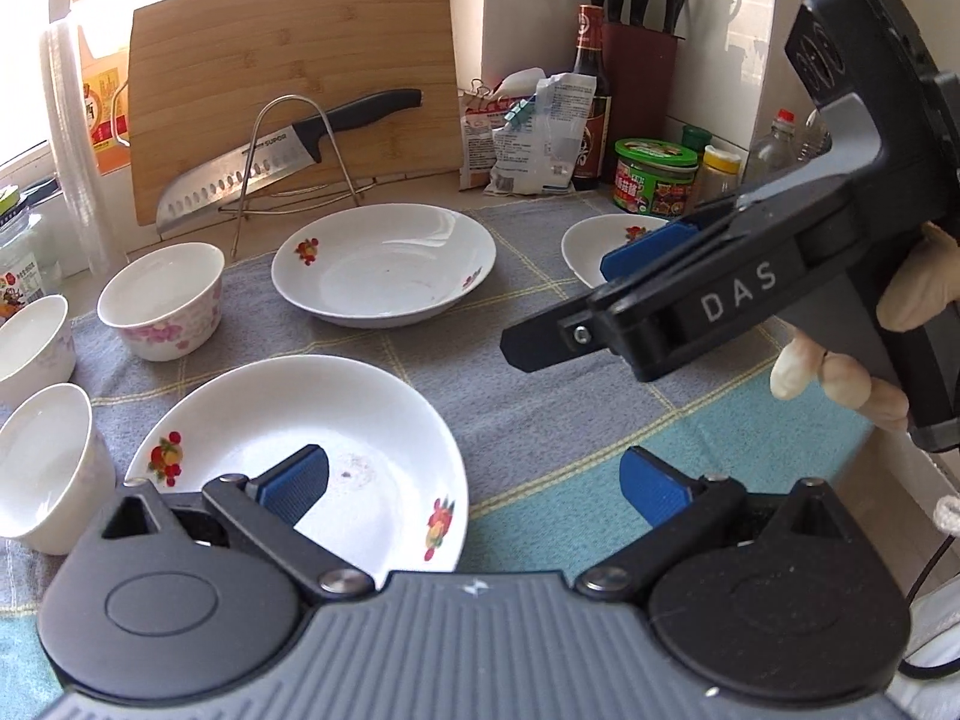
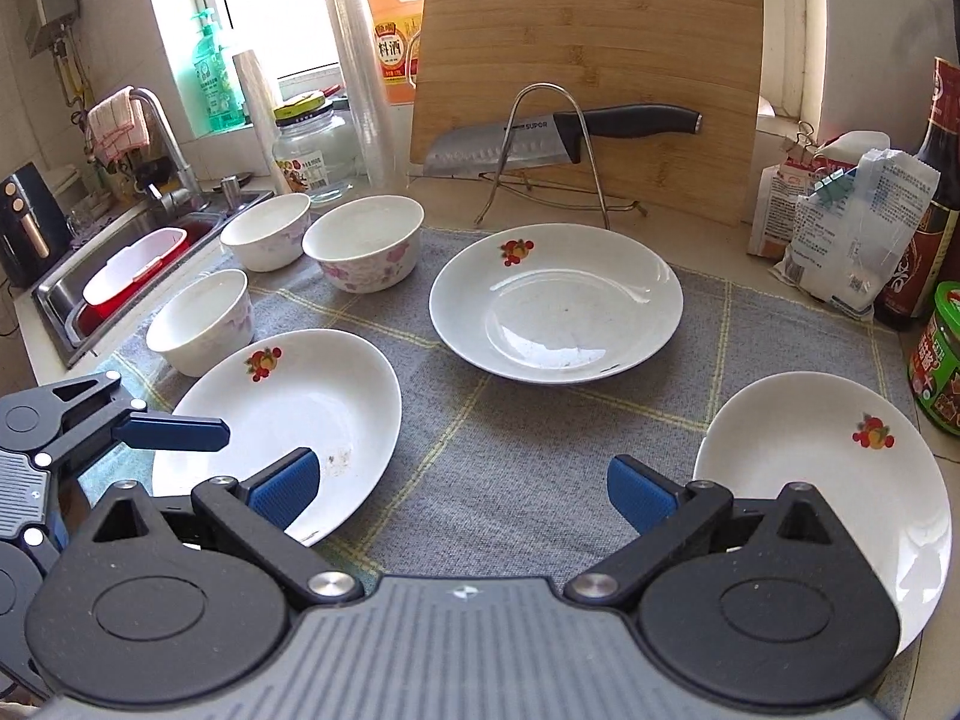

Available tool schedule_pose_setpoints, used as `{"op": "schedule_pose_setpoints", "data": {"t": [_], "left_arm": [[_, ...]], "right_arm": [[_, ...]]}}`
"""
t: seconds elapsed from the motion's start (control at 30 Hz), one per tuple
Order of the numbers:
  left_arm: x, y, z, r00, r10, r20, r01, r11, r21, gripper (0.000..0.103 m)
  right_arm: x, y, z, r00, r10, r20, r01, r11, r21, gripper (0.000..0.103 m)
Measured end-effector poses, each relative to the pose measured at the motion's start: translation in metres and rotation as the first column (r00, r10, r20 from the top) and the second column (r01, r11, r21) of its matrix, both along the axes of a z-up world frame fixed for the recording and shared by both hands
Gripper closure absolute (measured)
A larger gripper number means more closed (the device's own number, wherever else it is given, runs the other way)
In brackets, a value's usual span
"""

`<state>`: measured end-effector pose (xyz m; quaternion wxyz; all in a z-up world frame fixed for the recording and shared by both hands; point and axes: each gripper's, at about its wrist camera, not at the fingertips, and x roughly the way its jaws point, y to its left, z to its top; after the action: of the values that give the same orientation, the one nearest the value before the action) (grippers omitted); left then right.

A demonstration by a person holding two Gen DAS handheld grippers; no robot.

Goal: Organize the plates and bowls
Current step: 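Move the right gripper to the large flower plate's rim and grasp it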

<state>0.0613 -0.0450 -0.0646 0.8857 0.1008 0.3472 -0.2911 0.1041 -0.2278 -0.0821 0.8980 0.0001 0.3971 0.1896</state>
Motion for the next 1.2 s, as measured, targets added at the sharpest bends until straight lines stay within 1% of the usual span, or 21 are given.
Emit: {"op": "schedule_pose_setpoints", "data": {"t": [0.13,0.23,0.4,0.57,0.63,0.73,0.87,1.13,1.2], "left_arm": [[-0.002,0.015,-0.002,1.0,0.014,0.0,-0.014,1.0,0.004,0.001],[-0.003,0.026,-0.006,1.0,0.028,-0.004,-0.028,1.0,0.008,0.001],[-0.008,0.046,-0.007,0.997,0.081,0.013,-0.082,0.997,0.015,0.001],[-0.014,0.071,-0.01,0.991,0.131,0.012,-0.132,0.991,0.021,0.001],[-0.017,0.08,-0.016,0.989,0.149,0.002,-0.149,0.988,0.03,0.001],[-0.018,0.09,-0.033,0.986,0.164,-0.028,-0.162,0.985,0.065,0.001],[-0.016,0.099,-0.048,0.986,0.149,-0.07,-0.146,0.988,0.055,0.001],[-0.003,0.099,-0.061,0.993,0.086,-0.085,-0.084,0.996,0.034,0.001],[-0.001,0.098,-0.063,0.996,0.058,-0.073,-0.056,0.998,0.039,0.001]], "right_arm": [[0.001,0.012,-0.01,0.999,0.005,-0.033,-0.004,1.0,0.017,0.0],[0.002,0.024,-0.017,0.999,0.026,-0.046,-0.026,1.0,0.007,0.0],[0.006,0.04,-0.027,0.995,0.067,-0.078,-0.067,0.998,0.011,0.0],[0.014,0.058,-0.032,0.989,0.109,-0.104,-0.106,0.994,0.027,0.0],[0.016,0.065,-0.034,0.986,0.118,-0.116,-0.116,0.993,0.028,0.0],[0.019,0.074,-0.038,0.982,0.136,-0.132,-0.134,0.991,0.021,0.0],[0.021,0.083,-0.044,0.974,0.155,-0.163,-0.155,0.988,0.015,0.0],[0.022,0.092,-0.056,0.967,0.14,-0.212,-0.144,0.99,-0.002,0.0],[0.022,0.094,-0.058,0.967,0.123,-0.225,-0.127,0.992,-0.003,0.0]]}}
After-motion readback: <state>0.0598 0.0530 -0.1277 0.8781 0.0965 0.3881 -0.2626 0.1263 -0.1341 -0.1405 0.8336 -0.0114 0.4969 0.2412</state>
